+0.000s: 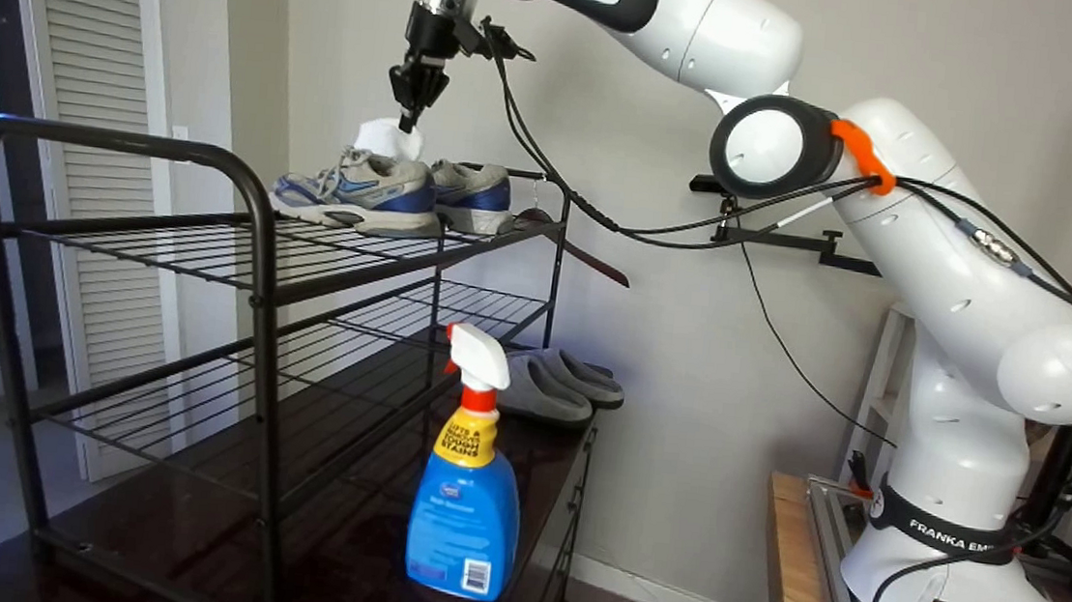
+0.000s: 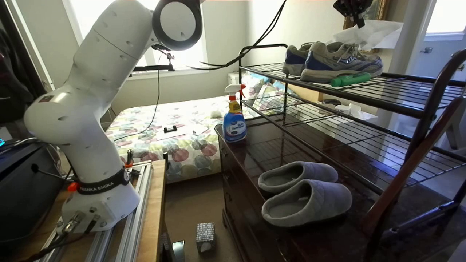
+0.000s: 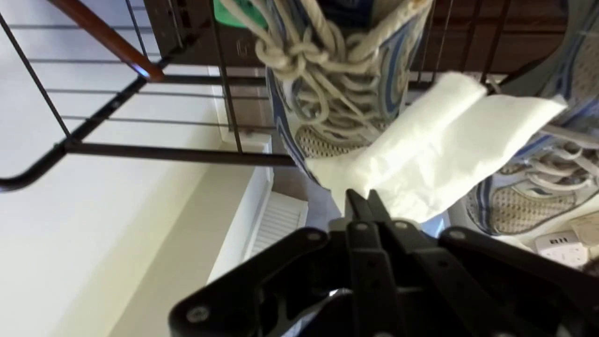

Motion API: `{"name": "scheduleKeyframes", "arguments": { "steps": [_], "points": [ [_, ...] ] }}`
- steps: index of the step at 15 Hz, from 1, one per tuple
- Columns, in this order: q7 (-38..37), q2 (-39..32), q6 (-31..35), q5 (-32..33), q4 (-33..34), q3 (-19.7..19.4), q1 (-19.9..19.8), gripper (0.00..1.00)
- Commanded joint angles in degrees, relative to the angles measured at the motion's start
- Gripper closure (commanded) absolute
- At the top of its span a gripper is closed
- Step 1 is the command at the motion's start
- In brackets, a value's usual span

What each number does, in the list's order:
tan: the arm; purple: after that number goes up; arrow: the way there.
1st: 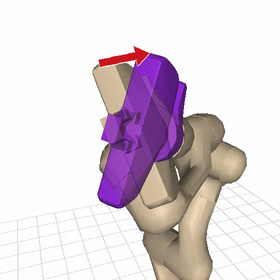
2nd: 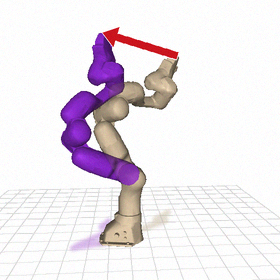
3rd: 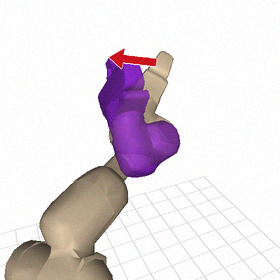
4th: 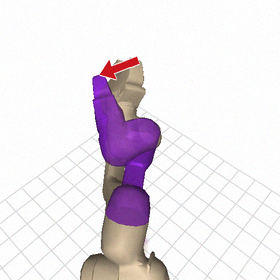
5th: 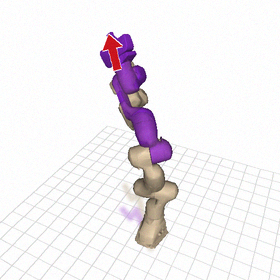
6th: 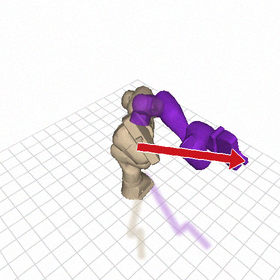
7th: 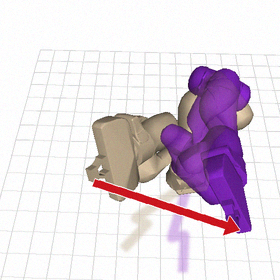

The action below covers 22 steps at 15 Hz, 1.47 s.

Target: Pick up the napkin and put it in the shoe

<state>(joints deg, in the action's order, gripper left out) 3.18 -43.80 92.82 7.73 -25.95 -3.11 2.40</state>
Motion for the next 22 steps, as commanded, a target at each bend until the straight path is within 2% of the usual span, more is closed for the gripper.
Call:
{"name": "scheduleKeyframes", "arguments": {
  "steps": [1,7,17,18,22],
  "points": [
    [7.9,0.5,4.94,-2.14,0.7,2.55,-0.31,1.0],
    [21.61,1.23,8.07,-5.24,-0.27,7.45,0.77,1.0],
    [40.49,3.13,1.69,-12.38,-0.63,15.88,5.27,1.0],
    [36.81,2.15,4.06,-10.77,-0.05,13.82,5.66,1.0],
    [36.93,1.92,3.47,-10.72,0.44,13.44,5.97,1.0]
  ]
}}
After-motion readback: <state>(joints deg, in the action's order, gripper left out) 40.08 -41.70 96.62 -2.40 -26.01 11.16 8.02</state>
